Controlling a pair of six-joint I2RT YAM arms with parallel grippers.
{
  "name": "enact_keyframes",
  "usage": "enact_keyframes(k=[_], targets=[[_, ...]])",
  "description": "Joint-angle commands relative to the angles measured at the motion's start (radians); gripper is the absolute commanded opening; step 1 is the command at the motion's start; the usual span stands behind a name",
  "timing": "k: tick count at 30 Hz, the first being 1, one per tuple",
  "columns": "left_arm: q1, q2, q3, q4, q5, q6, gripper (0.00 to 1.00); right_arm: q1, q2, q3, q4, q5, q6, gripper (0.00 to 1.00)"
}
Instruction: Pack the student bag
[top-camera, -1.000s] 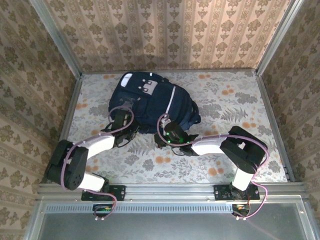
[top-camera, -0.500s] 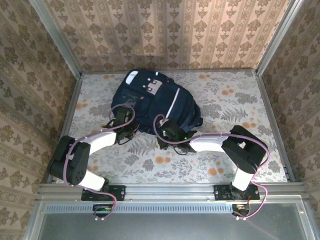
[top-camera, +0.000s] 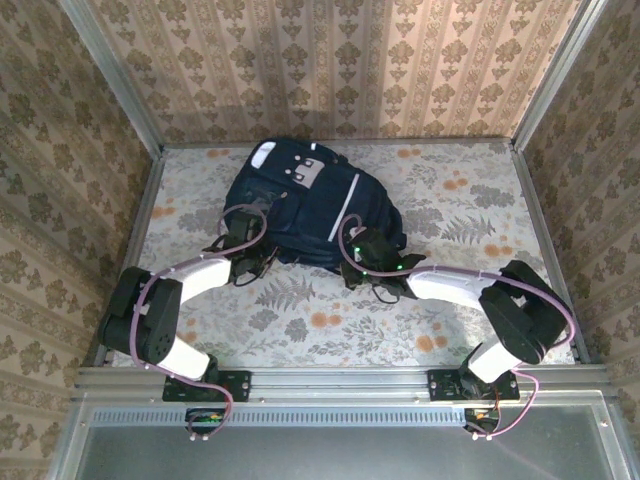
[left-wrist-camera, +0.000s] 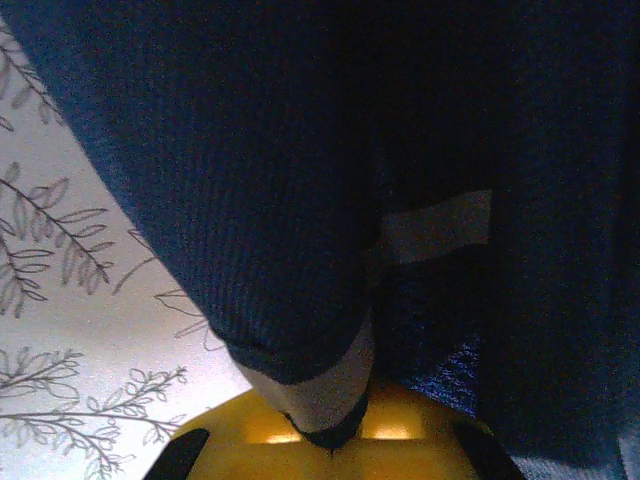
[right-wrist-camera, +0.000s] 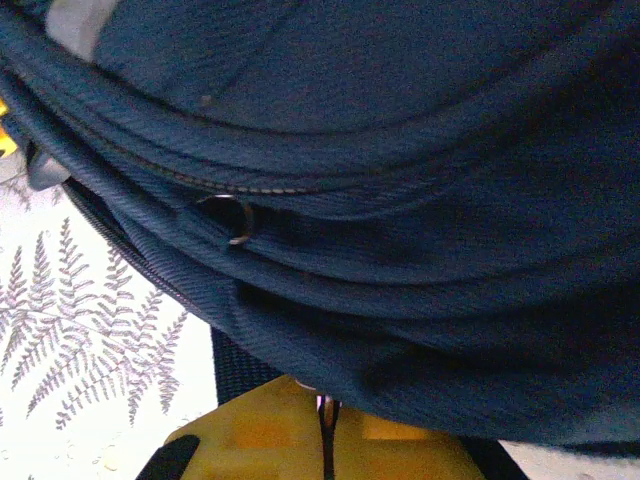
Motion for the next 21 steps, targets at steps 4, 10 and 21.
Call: enact_keyframes(k=[4,10,21], targets=[[0.066,0.016,0.051,-0.066,-0.164,0.047,0.00,-0.037,-0.053,-0.010,-0.242,0.034,-0.082,0.00],[0.068,0.062,0.158,-0.112,-0.098,0.128,0.00,-0.036,-0.049,0.017,-0.202,-0.227,-0.152,0.00],[0.072,0.023,0.187,-0.160,-0.057,0.161,0.09,-0.038,0.057,0.013,0.141,-0.486,0.182,0.00]])
